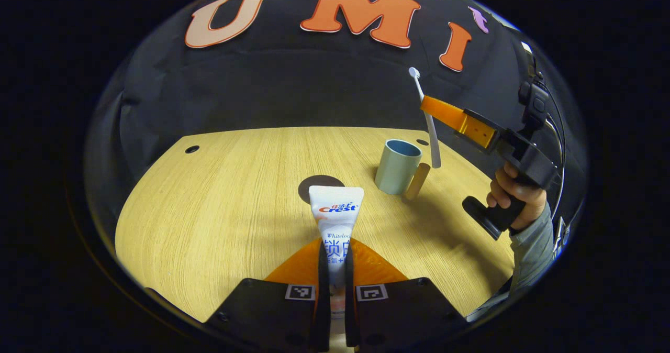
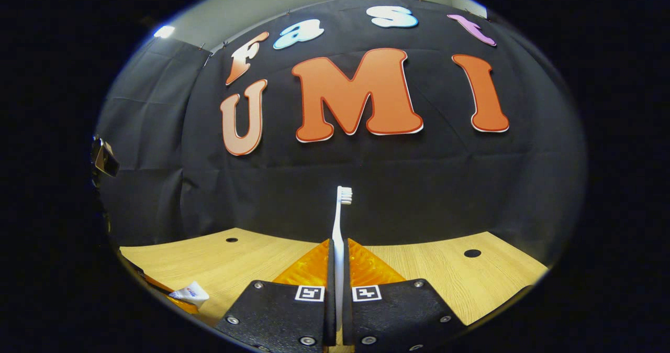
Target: Put the toothbrush and toothpaste on the desktop into the cup, then pick up the cup and place it on the coaster on the desktop.
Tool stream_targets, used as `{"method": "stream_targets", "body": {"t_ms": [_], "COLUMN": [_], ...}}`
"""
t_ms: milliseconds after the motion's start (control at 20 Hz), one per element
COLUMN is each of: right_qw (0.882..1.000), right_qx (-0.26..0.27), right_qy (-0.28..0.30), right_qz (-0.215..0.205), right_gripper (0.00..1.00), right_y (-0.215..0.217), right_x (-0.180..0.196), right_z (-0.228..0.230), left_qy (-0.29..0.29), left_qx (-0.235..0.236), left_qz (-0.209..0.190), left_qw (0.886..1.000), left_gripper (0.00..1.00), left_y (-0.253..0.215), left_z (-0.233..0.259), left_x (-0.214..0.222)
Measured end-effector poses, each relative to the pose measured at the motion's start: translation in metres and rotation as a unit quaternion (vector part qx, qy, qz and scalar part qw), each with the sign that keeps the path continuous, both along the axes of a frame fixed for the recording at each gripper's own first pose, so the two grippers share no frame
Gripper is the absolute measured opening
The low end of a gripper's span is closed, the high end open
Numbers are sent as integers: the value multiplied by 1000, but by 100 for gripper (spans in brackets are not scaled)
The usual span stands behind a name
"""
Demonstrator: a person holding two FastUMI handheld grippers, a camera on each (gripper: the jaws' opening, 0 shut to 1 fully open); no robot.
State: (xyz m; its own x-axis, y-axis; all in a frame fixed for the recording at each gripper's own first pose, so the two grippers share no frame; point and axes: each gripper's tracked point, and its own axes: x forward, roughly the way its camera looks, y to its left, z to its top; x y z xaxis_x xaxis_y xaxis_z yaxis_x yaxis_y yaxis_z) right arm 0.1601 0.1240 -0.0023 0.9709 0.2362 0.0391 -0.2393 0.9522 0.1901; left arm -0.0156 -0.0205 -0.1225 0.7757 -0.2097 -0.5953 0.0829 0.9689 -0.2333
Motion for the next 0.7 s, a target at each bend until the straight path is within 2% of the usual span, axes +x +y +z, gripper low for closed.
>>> {"method": "stream_targets", "body": {"t_ms": [550, 700], "right_qw": [1000, 998], "right_qx": [1, 4], "right_qy": [-30, -55], "right_qz": [-4, -2], "right_gripper": [5, 5], "right_y": [-7, -7], "right_x": [38, 44], "right_z": [-17, -10], "left_qy": [-29, -31], "left_qx": [0, -1], "left_qz": [34, 45], "left_qw": [999, 999], "left_gripper": [14, 14], "left_y": [-1, 0], "left_z": [2, 2], "left_x": [2, 2]}}
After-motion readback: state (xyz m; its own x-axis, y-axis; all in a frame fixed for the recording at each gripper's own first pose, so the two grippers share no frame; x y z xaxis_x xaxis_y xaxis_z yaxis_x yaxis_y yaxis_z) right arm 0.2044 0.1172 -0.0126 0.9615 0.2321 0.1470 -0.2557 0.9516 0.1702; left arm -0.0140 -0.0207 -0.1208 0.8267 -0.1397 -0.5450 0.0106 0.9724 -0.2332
